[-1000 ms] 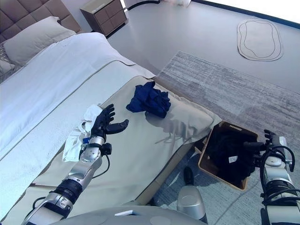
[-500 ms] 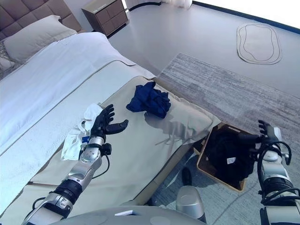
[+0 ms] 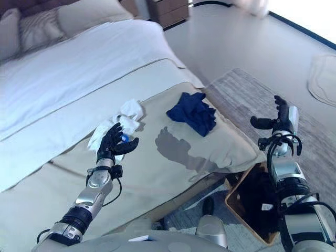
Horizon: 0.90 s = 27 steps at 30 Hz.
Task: Pick up the clothes from the bed and place them into the basket
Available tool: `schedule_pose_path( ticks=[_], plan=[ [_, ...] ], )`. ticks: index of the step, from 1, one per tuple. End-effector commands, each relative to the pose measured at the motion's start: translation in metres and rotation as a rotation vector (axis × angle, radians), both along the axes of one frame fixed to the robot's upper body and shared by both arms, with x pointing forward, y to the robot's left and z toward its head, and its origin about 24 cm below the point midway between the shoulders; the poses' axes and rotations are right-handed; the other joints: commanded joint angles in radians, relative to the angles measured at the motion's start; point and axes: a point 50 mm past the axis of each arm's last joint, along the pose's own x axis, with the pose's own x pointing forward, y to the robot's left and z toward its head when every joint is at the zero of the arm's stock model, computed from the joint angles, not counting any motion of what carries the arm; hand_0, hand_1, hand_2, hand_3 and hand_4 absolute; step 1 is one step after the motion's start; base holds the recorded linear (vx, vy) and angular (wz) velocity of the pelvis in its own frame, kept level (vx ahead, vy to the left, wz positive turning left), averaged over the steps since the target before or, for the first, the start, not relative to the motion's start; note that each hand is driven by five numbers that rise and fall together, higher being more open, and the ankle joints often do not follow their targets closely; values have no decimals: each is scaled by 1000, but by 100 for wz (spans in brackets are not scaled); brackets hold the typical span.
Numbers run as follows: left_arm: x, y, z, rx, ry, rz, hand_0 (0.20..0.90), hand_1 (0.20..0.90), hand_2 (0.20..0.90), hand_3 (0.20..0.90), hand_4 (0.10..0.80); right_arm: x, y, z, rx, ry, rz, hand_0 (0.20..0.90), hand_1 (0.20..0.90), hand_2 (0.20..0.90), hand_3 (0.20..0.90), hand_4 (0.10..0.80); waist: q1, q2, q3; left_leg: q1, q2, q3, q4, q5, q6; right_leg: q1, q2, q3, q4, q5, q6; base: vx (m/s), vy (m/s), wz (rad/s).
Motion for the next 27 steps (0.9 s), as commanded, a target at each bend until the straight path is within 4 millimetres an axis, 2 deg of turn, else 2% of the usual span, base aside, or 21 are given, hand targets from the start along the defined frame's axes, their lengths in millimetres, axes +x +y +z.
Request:
schedule_pose_path(
  ticks=[1,2,5,6,7,8,9,11,13,15,18,21,23,27],
  plan=[
    [25,15,44,118,-184,-36,900,900,900,900,800,18,16,57,-117,-236,81,900,900,900,900,800,-6,-37,-32,15,-38,-9,92,-145,51,-107,-44,10,443,-117,30,52,-149,25],
    [25,20,47,127,-188,-41,900,900,900,900,800,19,14,60,-121,-237,81,900,900,900,900,800,-4,-38,-17,21,-44,-48,89,-148,58,-159,-64,41,480,-79,44,48,-247,30],
    [30,26,56,122,-223,-46,900,900,900,900,800,27,10,77,-157,-234,94,900,900,900,900,800,1,-56,14,15,-38,-116,141,-184,48,-195,-115,131,360,-28,62,5,-374,51],
    [35,25,64,116,-257,-54,900,900,900,900,800,32,5,92,-150,-246,97,900,900,900,900,800,1,-57,29,-5,-23,-128,170,-198,40,-193,-125,159,302,-38,67,-97,-388,54],
    [37,22,67,117,-265,-72,900,900,900,900,800,34,-1,99,-147,-246,86,900,900,900,900,800,2,-55,33,-37,-7,-129,201,-205,36,-180,-110,166,295,-88,55,-108,-356,68],
    [39,20,68,109,-265,-73,900,900,900,900,800,36,-1,107,-146,-243,91,900,900,900,900,800,5,-58,38,-63,11,-126,236,-203,31,-172,-98,153,304,-120,42,-120,-303,86],
    [41,17,71,81,-280,-59,900,900,900,900,800,39,1,121,-153,-256,104,900,900,900,900,800,9,-60,52,-89,27,-125,267,-199,11,-175,-93,127,325,-141,36,-179,-226,84],
    [49,10,80,64,-329,-57,900,900,900,900,800,44,-1,145,-160,-289,104,900,900,900,900,800,14,-53,89,-138,51,-135,297,-188,-12,-209,-87,89,388,-179,9,-210,-143,48],
    [54,2,85,41,-361,-84,900,900,900,900,800,44,-12,158,-170,-299,75,900,900,900,900,800,24,-43,111,-177,62,-146,308,-169,-26,-235,-88,71,428,-202,-11,-136,-82,24],
    [54,-7,89,10,-402,-103,900,900,900,900,800,46,-21,178,-183,-315,35,900,900,900,900,800,40,-17,129,-214,57,-152,310,-148,-35,-278,-101,46,475,-227,-28,-141,14,35],
    [52,-14,95,-44,-455,-119,900,900,900,900,800,49,-24,200,-184,-326,13,900,900,900,900,800,59,26,154,-257,37,-160,311,-122,-41,-348,-132,28,548,-260,-44,-124,76,27],
    [53,-18,100,-53,-476,-134,900,900,900,900,800,51,-25,206,-158,-337,5,900,900,900,900,800,68,44,170,-284,23,-167,325,-121,-38,-383,-148,23,591,-275,-50,-52,36,18],
    [53,-24,106,-72,-510,-144,900,900,900,900,800,55,-20,216,-120,-350,15,900,900,900,900,800,83,68,195,-332,-2,-180,356,-114,-33,-425,-163,16,636,-292,-61,-57,43,13],
    [52,-26,113,-91,-542,-144,900,900,900,900,800,59,-16,221,-82,-353,20,900,900,900,900,800,94,85,222,-378,-24,-183,393,-119,-25,-464,-180,9,682,-306,-68,-35,26,16]
  ],
)
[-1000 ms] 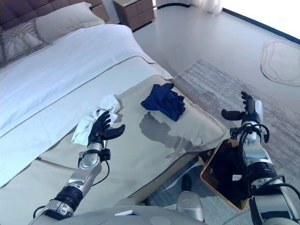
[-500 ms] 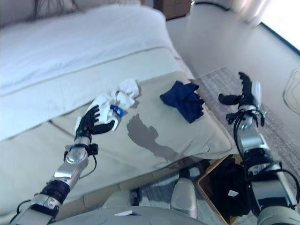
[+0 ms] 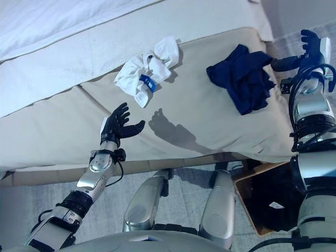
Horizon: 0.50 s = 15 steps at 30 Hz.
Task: Pick up the clothes from the bed and place them into the basket
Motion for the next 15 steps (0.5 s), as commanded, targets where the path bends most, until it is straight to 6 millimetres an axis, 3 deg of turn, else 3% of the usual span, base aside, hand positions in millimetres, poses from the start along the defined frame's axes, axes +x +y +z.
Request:
schedule_pose_path(
  ticks=[1,2,3,4,8,15],
  plan=[
    [4,-1,55,-55,-295,-9,900,900,900,900,800,4,18,70,-70,-184,59,900,900,900,900,800,29,-8,-28,-50,8,62,197,-142,4,-23,-5,-57,111,-93,-38,13,-11,19],
    [4,-1,56,-56,-302,-8,900,900,900,900,800,6,20,69,-58,-181,66,900,900,900,900,800,32,-10,-20,-60,3,57,223,-167,1,-28,-8,-48,136,-124,-30,-53,-3,18],
    [4,-1,57,-56,-305,-9,900,900,900,900,800,6,20,70,-54,-182,66,900,900,900,900,800,33,-8,-18,-73,2,60,221,-146,8,-38,-10,-57,129,-100,-40,43,-41,9],
    [5,-2,59,-56,-312,-8,900,900,900,900,800,7,21,69,-47,-177,70,900,900,900,900,800,35,-9,-7,-85,-2,57,249,-174,5,-45,-12,-46,158,-133,-33,-46,-38,14],
    [3,-1,63,-56,-324,-12,900,900,900,900,800,12,26,66,5,-171,104,900,900,900,900,800,49,-3,26,-151,-10,49,320,-195,17,-90,-23,-42,226,-157,-48,2,-49,9],
    [-3,0,65,-56,-334,-34,900,900,900,900,800,18,28,43,64,-77,141,900,900,900,900,800,77,3,29,-276,-11,38,416,-220,37,-179,-28,-34,317,-189,-67,19,-54,7]
  ],
)
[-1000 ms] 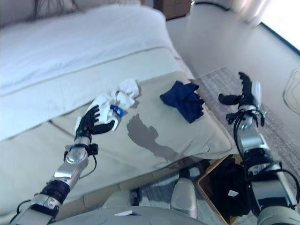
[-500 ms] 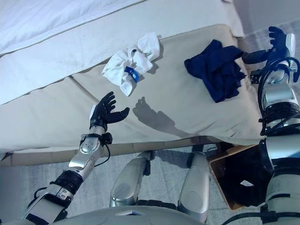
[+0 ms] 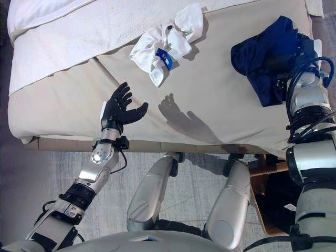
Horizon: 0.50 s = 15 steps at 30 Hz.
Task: Pick up the clothes from the bed and place them into the basket
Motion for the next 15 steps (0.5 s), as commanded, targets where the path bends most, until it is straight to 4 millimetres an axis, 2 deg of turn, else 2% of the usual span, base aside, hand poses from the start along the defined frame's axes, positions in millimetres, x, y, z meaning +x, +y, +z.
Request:
schedule_pose_path(
  ticks=[1,9,10,11,12,13,14,15],
  plan=[
    [-8,12,41,-10,-215,-5,900,900,900,900,800,9,17,45,-28,-112,91,900,900,900,900,800,21,-7,2,-46,6,72,171,-165,43,13,26,-40,120,-107,-37,17,-63,5],
    [-10,16,42,18,-209,-15,900,900,900,900,800,11,15,23,19,-11,183,900,900,900,900,800,36,-23,2,-108,11,60,245,-195,57,-22,34,-34,162,-116,-44,1,-38,0],
    [-10,16,42,22,-208,-17,900,900,900,900,800,11,16,22,13,-15,191,827,827,827,815,715,37,-25,2,-108,11,58,248,-197,57,-20,35,-35,163,-116,-44,13,-30,-1],
    [-11,17,42,26,-206,-19,900,900,900,900,800,11,16,22,4,-22,198,634,634,634,590,490,38,-28,2,-107,12,56,252,-197,57,-15,36,-35,163,-117,-44,0,0,0],
    [-11,17,42,32,-205,-20,900,900,900,900,800,10,17,22,-5,-36,204,582,582,582,529,429,39,-31,2,-105,13,54,257,-198,57,-10,37,-36,162,-117,-43,0,0,0],
    [-11,17,42,36,-205,-22,900,900,900,900,800,10,17,23,-19,-46,205,394,394,394,310,210,39,-33,2,-104,13,52,260,-196,56,-6,38,-37,160,-117,-42,0,-8,-6],
    [-12,16,42,39,-203,-26,900,900,900,900,800,10,20,26,-52,-77,197,300,300,300,200,100,38,-38,2,-98,16,51,262,-191,54,5,41,-38,153,-113,-41,-11,5,-7],
    [-12,16,42,41,-203,-28,900,900,900,900,800,10,21,29,-84,-90,190,300,300,300,200,100,36,-41,2,-91,18,52,260,-189,54,15,43,-38,146,-111,-40,-20,18,-6]
  ],
)
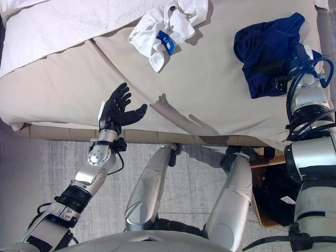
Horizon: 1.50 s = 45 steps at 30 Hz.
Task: Pick up the clothes from the bed and place them into the basket
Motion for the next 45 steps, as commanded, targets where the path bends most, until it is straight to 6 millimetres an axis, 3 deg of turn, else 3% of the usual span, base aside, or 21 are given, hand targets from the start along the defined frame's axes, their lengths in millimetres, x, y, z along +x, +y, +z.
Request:
schedule_pose_path(
  ticks=[1,5,11,13,17,20,21,24,26,27,29,32,33,34,35,40,45],
  plan=[
    [-7,9,40,11,-197,-19,900,900,900,900,800,7,22,40,-151,-177,76,300,300,300,200,100,14,-23,-12,35,2,71,133,-152,52,103,41,-30,88,-101,-33,0,0,0],
    [-7,8,37,7,-194,-13,900,900,900,900,800,5,24,48,-237,-204,27,300,300,300,200,100,4,-34,-12,91,15,70,116,-134,41,171,54,-31,35,-89,-32,-14,39,-3],
    [-3,6,33,13,-161,1,900,900,900,900,800,3,25,52,-201,-261,4,300,300,300,200,100,-16,-52,-17,215,40,76,60,-101,24,307,76,-29,-70,-67,-31,-4,73,-9],
    [-2,6,30,18,-142,13,900,900,900,900,800,0,22,56,-192,-295,-8,300,300,300,200,100,-25,-58,-40,250,53,90,18,-67,24,344,82,-40,-127,-33,-37,-42,139,-12],
    [-1,9,24,28,-108,37,900,900,900,900,800,-4,17,59,-190,-315,-13,300,300,300,200,100,-41,-80,-85,319,61,104,-12,-74,17,417,88,-26,-212,-6,-23,32,177,-16],
    [-4,16,22,36,-94,98,900,900,900,900,800,-3,24,63,-184,-341,24,300,300,300,200,100,-31,-117,-119,347,19,-18,31,-95,18,465,92,67,-293,39,0,53,282,-13],
    [-4,20,23,42,-93,110,900,900,900,900,800,-2,27,64,-184,-350,37,300,300,300,200,100,-36,-126,-133,381,12,-11,12,-133,29,481,90,83,-329,55,11,25,287,-36],
    [-4,22,23,72,-81,105,900,900,900,900,800,-5,26,59,-176,-353,35,300,300,300,200,100,-55,-139,-163,417,10,28,-18,-157,41,520,76,93,-415,111,45,49,194,-62],
    [-6,30,17,106,-41,100,900,900,900,900,800,-9,21,47,-125,-349,31,300,300,300,200,100,-72,-159,-201,478,-13,49,-78,-211,56,562,45,127,-536,216,104,146,162,-40],
    [-6,33,12,139,-13,82,900,900,900,900,800,-12,16,37,-112,-329,13,300,300,300,200,100,-79,-171,-232,532,-26,76,-152,-212,57,588,23,121,-637,311,136,132,180,-42],
    [-6,36,10,182,1,81,900,900,900,900,800,-15,11,30,-96,-310,1,300,300,300,200,100,-77,-173,-258,588,-39,105,-237,-198,63,593,13,78,-676,381,153,32,185,-49],
    [-8,44,9,190,11,121,900,900,900,900,800,-16,7,21,-51,-278,-1,300,300,300,200,100,-54,-156,-310,621,-37,121,-359,-124,73,646,90,17,-620,288,128,-91,168,-41],
    [-8,44,9,187,11,124,900,900,900,900,800,-16,7,21,-51,-275,-1,300,300,300,200,100,-52,-156,-317,618,-39,120,-373,-112,75,647,99,13,-615,286,125,-121,98,-56],
    [-5,45,14,179,1,137,900,900,900,900,800,-17,5,18,-52,-267,-5,300,300,300,200,100,-44,-156,-340,631,-38,125,-421,-85,78,670,142,-11,-591,239,112,-109,53,-54],
    [-4,47,17,177,-4,143,900,900,900,900,800,-18,2,16,-53,-265,-6,300,300,300,200,100,-40,-163,-358,626,-41,126,-434,-74,77,687,159,-29,-620,219,105,-92,29,-71],
    [0,40,12,157,7,137,900,900,900,900,800,-25,-17,13,-54,-251,-37,300,300,300,200,100,-53,-180,-402,678,-32,114,-510,-59,69,736,187,-19,-727,212,96,-12,-22,-34],
    [-3,32,4,145,20,136,900,900,900,900,800,-32,-23,13,-67,-261,-50,300,300,300,200,100,-72,-186,-424,717,-24,129,-554,-56,61,775,206,-1,-786,217,93,5,-13,-9]
  ],
)
